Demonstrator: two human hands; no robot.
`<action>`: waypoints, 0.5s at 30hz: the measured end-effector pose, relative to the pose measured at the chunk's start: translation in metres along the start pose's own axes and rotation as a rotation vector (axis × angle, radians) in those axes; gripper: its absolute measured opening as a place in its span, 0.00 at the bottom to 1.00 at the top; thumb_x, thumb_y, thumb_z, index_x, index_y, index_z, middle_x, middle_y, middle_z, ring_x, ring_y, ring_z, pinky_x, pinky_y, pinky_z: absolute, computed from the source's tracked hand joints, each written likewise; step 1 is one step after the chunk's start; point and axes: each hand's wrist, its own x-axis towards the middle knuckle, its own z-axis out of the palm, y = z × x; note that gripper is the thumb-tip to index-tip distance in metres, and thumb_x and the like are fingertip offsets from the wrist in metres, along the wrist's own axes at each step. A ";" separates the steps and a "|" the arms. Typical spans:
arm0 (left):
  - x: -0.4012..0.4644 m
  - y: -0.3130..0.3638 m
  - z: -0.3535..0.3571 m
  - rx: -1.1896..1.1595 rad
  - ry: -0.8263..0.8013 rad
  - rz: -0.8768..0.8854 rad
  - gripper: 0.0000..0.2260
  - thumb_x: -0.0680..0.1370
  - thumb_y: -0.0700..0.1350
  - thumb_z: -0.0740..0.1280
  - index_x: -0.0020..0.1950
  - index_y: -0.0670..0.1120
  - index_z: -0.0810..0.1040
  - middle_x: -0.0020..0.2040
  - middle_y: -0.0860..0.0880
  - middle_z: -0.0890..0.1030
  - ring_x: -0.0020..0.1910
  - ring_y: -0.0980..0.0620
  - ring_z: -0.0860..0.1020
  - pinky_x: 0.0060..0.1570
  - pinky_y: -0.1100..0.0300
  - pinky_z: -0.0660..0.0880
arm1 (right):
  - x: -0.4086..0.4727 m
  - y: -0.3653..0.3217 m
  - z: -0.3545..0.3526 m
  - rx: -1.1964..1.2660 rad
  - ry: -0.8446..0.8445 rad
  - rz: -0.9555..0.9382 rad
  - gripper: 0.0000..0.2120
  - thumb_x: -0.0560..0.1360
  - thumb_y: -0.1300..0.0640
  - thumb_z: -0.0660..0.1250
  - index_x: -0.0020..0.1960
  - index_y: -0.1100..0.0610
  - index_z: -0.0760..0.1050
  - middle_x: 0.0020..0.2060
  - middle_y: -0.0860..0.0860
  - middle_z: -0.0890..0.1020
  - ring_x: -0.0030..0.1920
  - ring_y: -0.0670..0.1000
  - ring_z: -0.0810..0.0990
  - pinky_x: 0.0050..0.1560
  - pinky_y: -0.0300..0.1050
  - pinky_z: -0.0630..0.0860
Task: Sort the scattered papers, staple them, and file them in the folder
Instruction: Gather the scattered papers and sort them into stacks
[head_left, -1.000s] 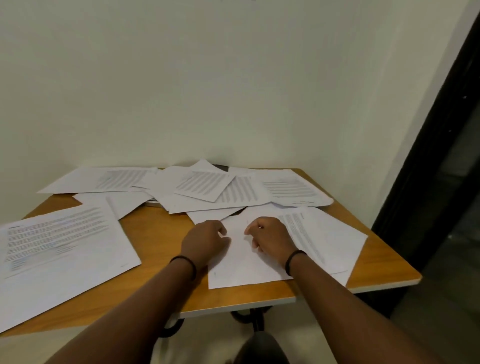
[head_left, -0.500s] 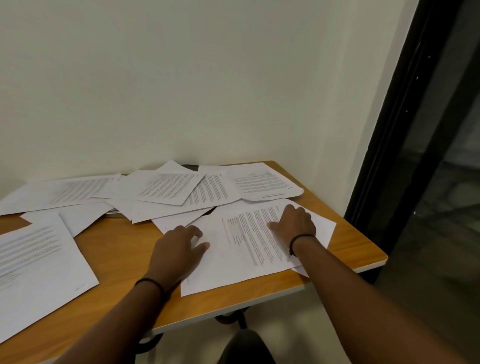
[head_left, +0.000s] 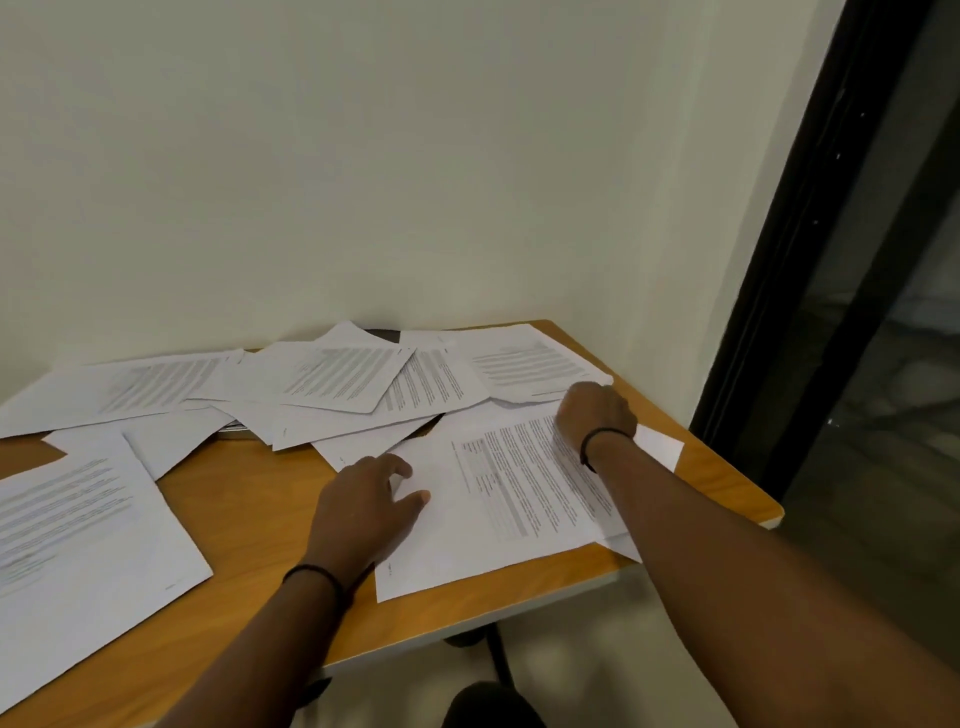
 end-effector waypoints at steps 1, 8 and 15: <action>0.000 -0.002 -0.002 -0.016 0.014 -0.004 0.14 0.74 0.58 0.71 0.56 0.54 0.79 0.40 0.58 0.75 0.39 0.59 0.73 0.38 0.61 0.69 | 0.000 -0.003 0.001 0.017 -0.008 -0.009 0.10 0.76 0.59 0.63 0.56 0.57 0.78 0.55 0.57 0.80 0.56 0.59 0.79 0.54 0.49 0.78; -0.003 0.009 0.005 -0.058 -0.023 0.032 0.11 0.73 0.56 0.73 0.52 0.53 0.80 0.39 0.58 0.75 0.37 0.58 0.73 0.36 0.62 0.68 | -0.004 0.032 0.017 0.135 -0.036 0.149 0.23 0.74 0.53 0.70 0.66 0.59 0.71 0.57 0.57 0.80 0.59 0.59 0.78 0.60 0.54 0.75; 0.000 0.011 -0.001 -0.044 -0.030 -0.002 0.11 0.73 0.56 0.72 0.52 0.53 0.79 0.42 0.55 0.76 0.40 0.58 0.74 0.38 0.61 0.69 | -0.006 0.026 0.012 0.068 0.168 -0.104 0.07 0.77 0.57 0.64 0.52 0.56 0.79 0.51 0.58 0.81 0.54 0.61 0.78 0.53 0.50 0.73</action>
